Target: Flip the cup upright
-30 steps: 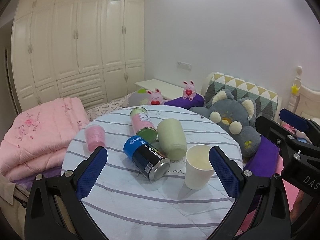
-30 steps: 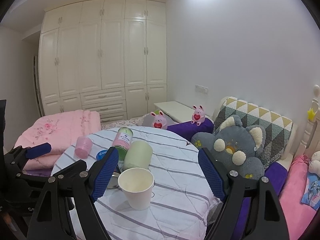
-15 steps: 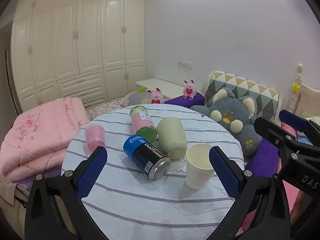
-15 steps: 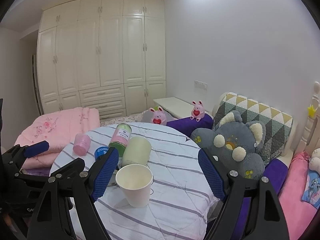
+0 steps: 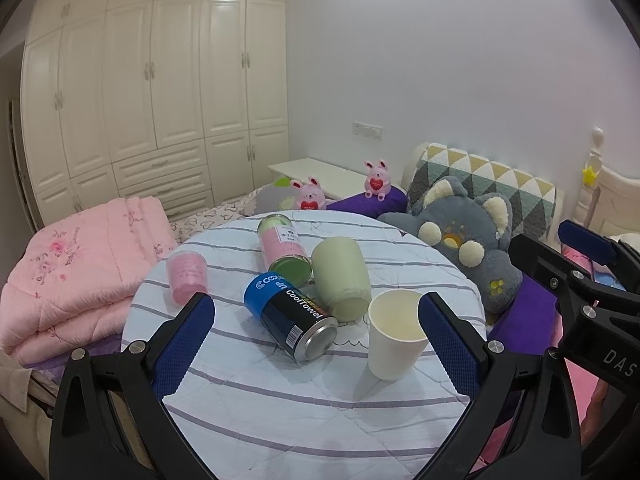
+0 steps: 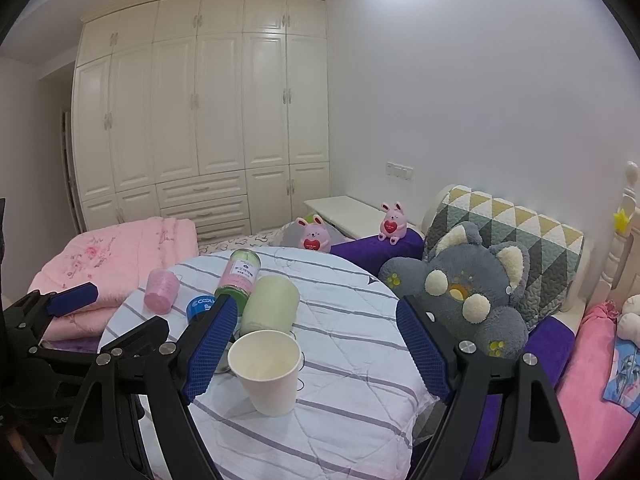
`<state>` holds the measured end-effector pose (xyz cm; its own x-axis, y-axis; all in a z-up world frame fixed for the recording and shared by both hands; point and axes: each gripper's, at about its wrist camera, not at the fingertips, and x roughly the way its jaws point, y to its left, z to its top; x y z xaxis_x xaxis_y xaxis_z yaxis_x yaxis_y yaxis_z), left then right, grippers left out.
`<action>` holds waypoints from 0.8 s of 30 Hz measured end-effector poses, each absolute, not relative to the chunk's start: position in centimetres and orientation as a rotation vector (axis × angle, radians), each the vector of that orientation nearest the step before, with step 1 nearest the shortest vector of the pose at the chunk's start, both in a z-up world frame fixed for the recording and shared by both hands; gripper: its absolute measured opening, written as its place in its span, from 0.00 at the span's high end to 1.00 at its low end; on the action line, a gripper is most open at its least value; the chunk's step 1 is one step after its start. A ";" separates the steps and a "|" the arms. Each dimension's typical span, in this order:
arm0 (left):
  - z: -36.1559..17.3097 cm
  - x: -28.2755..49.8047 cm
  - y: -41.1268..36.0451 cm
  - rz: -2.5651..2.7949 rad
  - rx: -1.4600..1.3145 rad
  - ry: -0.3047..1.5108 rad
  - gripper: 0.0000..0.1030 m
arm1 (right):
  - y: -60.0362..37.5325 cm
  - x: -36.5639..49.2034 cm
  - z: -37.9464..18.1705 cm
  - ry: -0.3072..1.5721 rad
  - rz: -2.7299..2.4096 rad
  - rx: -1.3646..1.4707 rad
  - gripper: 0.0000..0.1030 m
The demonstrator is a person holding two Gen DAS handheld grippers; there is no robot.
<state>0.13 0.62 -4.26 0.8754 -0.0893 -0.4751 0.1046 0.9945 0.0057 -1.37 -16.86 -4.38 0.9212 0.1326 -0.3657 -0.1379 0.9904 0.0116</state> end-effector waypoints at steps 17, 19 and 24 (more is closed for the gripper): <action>-3.8 0.3 0.5 -0.097 0.035 0.487 0.00 | -17.0 -1.4 -4.4 0.370 0.136 -0.013 0.20; -3.8 0.2 0.5 -0.095 0.036 0.487 0.00 | -17.0 -1.4 -4.4 0.369 0.136 -0.014 0.20; -3.8 0.2 0.5 -0.095 0.037 0.487 0.00 | -17.0 -1.4 -4.4 0.370 0.137 -0.013 0.20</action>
